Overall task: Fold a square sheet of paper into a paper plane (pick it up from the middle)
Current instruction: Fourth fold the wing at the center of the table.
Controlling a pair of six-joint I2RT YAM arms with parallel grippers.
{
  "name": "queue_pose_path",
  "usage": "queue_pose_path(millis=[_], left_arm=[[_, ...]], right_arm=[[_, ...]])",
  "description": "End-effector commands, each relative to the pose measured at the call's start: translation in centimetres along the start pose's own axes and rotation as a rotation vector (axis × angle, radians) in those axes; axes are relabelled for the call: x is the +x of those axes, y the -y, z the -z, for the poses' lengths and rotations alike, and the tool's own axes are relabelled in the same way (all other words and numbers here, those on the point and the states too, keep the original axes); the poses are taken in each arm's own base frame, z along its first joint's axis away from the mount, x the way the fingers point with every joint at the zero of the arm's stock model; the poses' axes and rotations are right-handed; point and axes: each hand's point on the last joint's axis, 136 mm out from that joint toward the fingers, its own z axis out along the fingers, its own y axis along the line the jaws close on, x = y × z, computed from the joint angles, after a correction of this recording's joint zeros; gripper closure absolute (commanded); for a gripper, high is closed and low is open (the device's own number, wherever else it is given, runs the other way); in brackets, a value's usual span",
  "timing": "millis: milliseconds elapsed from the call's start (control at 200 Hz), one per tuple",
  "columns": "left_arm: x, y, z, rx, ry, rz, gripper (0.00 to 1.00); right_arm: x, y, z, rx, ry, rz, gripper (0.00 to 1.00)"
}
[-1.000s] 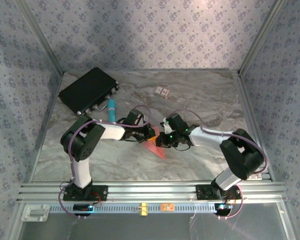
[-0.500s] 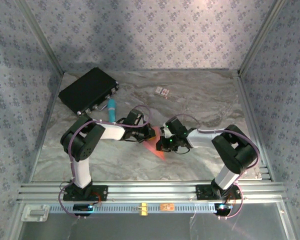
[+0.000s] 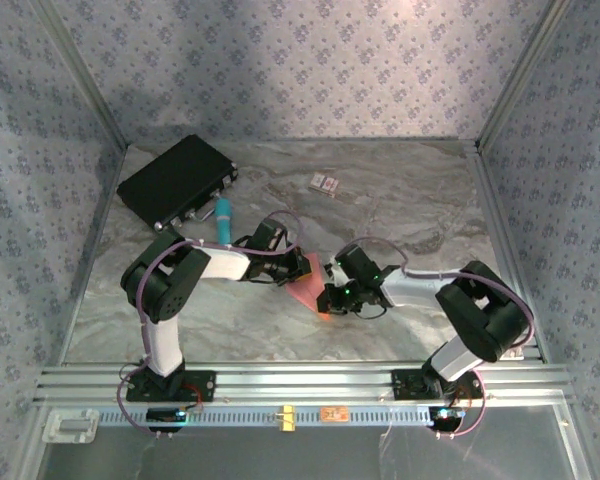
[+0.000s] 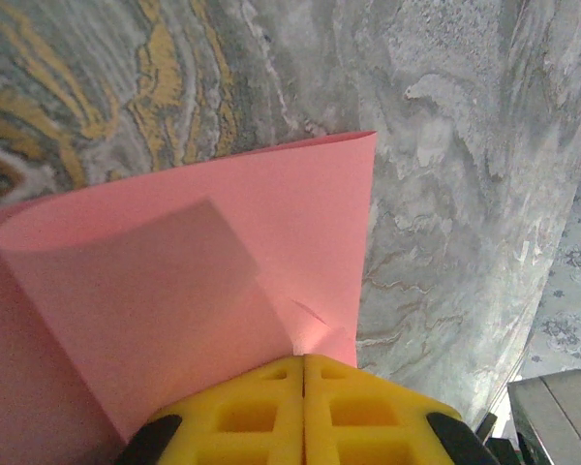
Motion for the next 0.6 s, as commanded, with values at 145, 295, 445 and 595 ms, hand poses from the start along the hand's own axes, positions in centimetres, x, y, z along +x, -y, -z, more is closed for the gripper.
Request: queue_pose_path(millis=[145, 295, 445, 595], left_arm=[[0.6, -4.3, -0.2, -0.131, 0.009, 0.055, 0.92], [0.7, -4.4, -0.2, -0.132, 0.007, 0.061, 0.92], [0.6, -4.4, 0.0, -0.128, 0.009, 0.059, 0.92], [0.6, -4.4, -0.1, -0.121, 0.010, 0.063, 0.92]], right_arm=[[5.2, 3.1, 0.4, 0.075, -0.104, -0.069, 0.97], [6.8, 3.7, 0.6, 0.079, -0.127, -0.082, 0.96], [7.5, 3.9, 0.8, 0.064, -0.122, -0.097, 0.96], [6.2, 3.2, 2.2, 0.113, -0.083, -0.062, 0.96]])
